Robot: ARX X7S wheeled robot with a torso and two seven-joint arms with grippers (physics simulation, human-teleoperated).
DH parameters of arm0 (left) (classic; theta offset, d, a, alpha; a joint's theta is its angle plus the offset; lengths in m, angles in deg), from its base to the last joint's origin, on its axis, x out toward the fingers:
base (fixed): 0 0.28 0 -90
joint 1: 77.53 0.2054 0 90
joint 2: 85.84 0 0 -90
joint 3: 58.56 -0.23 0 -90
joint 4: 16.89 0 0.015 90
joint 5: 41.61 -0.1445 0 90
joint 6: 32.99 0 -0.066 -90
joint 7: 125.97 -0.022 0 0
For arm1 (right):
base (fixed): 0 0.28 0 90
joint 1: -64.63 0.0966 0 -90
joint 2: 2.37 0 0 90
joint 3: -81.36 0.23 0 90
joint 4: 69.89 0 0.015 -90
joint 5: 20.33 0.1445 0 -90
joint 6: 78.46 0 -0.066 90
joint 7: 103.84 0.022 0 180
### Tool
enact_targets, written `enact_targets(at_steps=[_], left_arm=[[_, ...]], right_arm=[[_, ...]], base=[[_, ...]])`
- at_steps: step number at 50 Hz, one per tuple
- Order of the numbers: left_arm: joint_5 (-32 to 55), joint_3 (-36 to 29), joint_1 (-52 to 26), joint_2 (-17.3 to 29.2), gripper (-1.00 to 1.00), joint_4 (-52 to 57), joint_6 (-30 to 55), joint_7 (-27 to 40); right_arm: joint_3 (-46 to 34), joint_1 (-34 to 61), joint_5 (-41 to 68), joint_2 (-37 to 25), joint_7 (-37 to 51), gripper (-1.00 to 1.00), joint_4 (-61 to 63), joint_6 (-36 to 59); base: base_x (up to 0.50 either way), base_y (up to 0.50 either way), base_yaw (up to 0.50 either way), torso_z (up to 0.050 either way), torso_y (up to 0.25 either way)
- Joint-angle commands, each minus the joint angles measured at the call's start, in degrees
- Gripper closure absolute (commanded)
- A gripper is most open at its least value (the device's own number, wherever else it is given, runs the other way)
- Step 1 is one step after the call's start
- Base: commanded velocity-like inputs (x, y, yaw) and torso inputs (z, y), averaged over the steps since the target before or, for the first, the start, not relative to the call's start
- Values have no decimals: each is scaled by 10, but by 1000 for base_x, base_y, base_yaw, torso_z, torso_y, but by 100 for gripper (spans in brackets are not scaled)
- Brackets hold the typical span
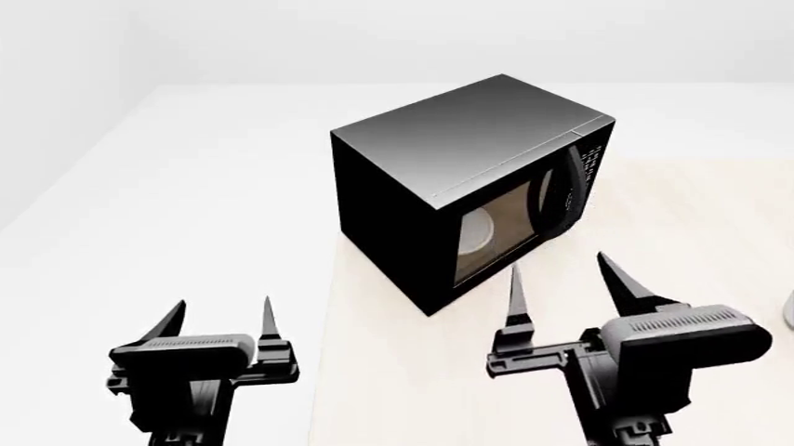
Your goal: Close the microwave.
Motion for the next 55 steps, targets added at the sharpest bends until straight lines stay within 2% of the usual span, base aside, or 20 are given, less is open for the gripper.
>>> enact_targets(at_steps=[1, 26, 42, 55], left_arm=[[1, 0, 0, 0, -100, -2, -3, 0], [4, -2, 4, 2, -100, -1, -6, 2], [9, 3, 4, 7, -100, 10, -6, 6], [15, 7, 11, 12, -100, 27, -5, 11]], right_arm=[[15, -49, -16, -14, 25, -100, 55, -23], [17, -85, -79, -20, 45, -100, 94, -88], [21, -82, -95, -26, 63, -100, 138, -71], [26, -93, -122, -29, 71, -100, 145, -104]], base=[[0, 0, 0, 0, 0], [0, 0, 0, 0, 0], [0, 0, 0, 0, 0], [0, 0, 0, 0, 0]])
